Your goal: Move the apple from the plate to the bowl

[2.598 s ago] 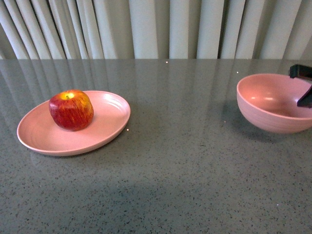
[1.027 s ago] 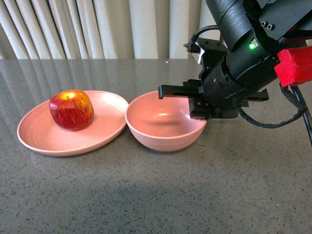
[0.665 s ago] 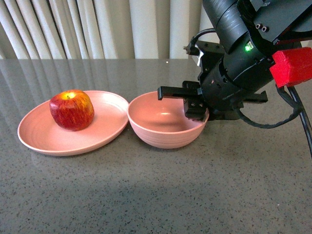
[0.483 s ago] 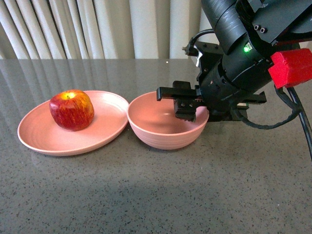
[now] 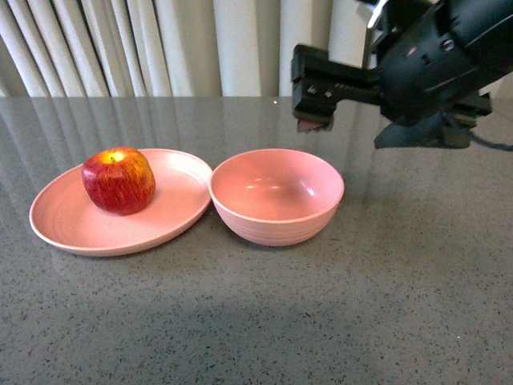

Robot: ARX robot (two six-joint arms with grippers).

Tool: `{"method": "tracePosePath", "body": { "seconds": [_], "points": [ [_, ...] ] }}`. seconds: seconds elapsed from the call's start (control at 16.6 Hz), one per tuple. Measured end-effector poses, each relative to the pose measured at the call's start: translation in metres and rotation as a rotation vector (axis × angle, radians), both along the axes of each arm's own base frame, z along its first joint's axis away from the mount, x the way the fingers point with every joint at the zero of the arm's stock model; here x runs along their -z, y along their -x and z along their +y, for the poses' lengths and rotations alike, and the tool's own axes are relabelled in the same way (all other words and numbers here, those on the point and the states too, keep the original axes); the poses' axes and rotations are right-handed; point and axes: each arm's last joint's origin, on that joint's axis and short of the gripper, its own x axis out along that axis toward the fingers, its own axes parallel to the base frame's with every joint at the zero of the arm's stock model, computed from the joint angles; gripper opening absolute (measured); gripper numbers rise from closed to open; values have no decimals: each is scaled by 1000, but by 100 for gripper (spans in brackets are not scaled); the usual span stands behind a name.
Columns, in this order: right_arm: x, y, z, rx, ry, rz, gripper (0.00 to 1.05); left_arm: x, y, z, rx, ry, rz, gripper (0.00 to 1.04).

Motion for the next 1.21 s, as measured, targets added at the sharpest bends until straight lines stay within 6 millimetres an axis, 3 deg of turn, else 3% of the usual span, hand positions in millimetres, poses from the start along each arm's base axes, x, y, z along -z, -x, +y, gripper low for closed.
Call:
{"method": "tracePosePath", "body": {
  "seconds": [0.24,0.42,0.48,0.6,0.66,0.85,0.97,1.15,1.21],
  "points": [
    [-37,47,-45,31,-127,-172,98,0,0,0,0,0,0,98],
    [-54,107,-87,86,-215,-297,98,0,0,0,0,0,0,98],
    [-56,127,-96,150,-186,-453,94,0,0,0,0,0,0,98],
    [-48,174,-122,323,27,-756,70,0,0,0,0,0,0,98],
    [-30,196,-139,349,111,-772,57,0,0,0,0,0,0,98],
    [4,215,-142,318,168,-762,20,0,0,0,0,0,0,98],
    [13,223,-142,316,176,-776,1,0,0,0,0,0,0,98],
    [17,225,-142,314,180,-774,34,0,0,0,0,0,0,98],
    [18,227,-142,315,179,-781,27,0,0,0,0,0,0,98]
  ]
}}
